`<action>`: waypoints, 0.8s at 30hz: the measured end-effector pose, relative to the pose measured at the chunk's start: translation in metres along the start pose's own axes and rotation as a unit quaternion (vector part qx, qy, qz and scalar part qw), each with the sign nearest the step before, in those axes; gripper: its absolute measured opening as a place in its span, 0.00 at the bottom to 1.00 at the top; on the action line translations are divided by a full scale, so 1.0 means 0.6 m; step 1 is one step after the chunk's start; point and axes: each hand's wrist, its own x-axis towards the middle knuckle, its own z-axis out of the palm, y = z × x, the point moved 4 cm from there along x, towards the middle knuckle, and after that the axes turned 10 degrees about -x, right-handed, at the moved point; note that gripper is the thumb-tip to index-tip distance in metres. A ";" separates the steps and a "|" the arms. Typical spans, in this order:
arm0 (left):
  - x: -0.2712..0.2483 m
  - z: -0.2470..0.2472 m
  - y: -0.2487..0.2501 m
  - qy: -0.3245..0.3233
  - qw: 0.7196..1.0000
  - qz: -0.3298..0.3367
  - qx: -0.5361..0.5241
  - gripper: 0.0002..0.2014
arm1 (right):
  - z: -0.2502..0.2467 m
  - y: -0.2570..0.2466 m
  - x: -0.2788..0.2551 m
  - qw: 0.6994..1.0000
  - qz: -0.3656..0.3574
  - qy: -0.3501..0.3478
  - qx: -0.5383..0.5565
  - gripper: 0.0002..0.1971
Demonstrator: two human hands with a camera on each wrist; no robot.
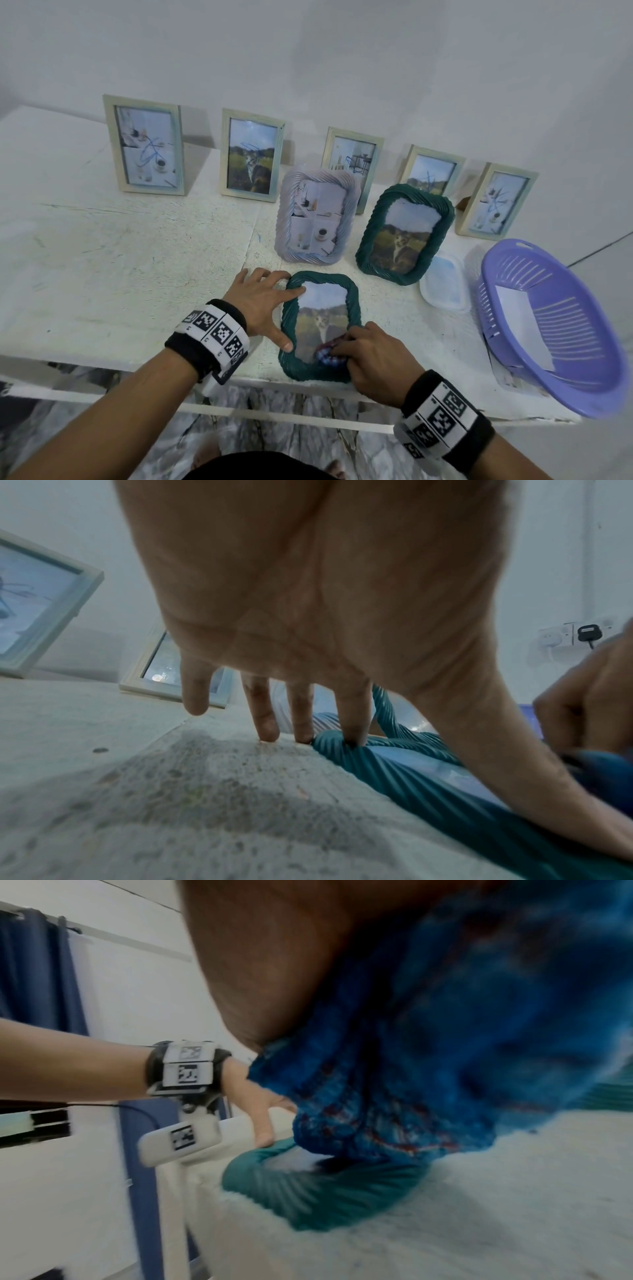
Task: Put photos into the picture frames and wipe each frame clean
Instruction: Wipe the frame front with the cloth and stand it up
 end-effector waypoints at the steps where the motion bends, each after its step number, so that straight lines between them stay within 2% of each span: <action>1: 0.000 0.001 0.000 0.001 1.000 0.000 -0.002 0.54 | -0.002 0.011 0.000 1.000 0.013 0.002 0.015 0.26; 5: 0.002 0.004 -0.002 0.007 1.000 0.004 -0.009 0.55 | -0.015 0.084 -0.018 0.986 0.107 0.066 0.107 0.22; 8: 0.005 0.006 -0.004 -0.003 1.000 0.007 -0.010 0.62 | -0.038 0.152 -0.047 0.955 0.236 0.127 0.128 0.10; 9: 0.006 0.006 -0.004 -0.006 1.000 0.009 -0.009 0.64 | -0.048 0.171 -0.055 0.945 0.272 0.142 0.113 0.06; 11: 0.009 0.008 -0.005 -0.006 1.000 0.010 -0.010 0.65 | -0.068 0.198 -0.062 0.930 0.324 0.163 0.057 0.07; 14: 0.010 0.009 -0.006 -0.013 1.000 0.011 -0.015 0.67 | -0.099 0.211 -0.044 0.924 0.317 0.193 -0.090 0.13; 16: 0.009 0.008 -0.005 -0.017 1.000 0.010 -0.017 0.67 | -0.097 0.217 -0.017 0.923 0.306 0.084 -0.217 0.05; 17: 0.008 0.007 -0.004 -0.019 1.000 0.011 -0.017 0.67 | -0.090 0.234 -0.004 0.915 0.331 0.030 -0.230 0.09; 19: 0.006 0.006 -0.001 -0.022 1.000 0.011 -0.019 0.68 | -0.074 0.274 0.022 0.907 0.364 0.010 -0.211 0.18; 21: 0.005 0.005 0.000 -0.022 1.000 0.009 -0.020 0.69 | -0.061 0.299 0.041 0.908 0.391 0.033 -0.149 0.25; 24: 0.005 0.004 0.000 -0.021 1.000 0.008 -0.021 0.68 | -0.041 0.310 0.054 0.915 0.402 0.016 -0.029 0.23</action>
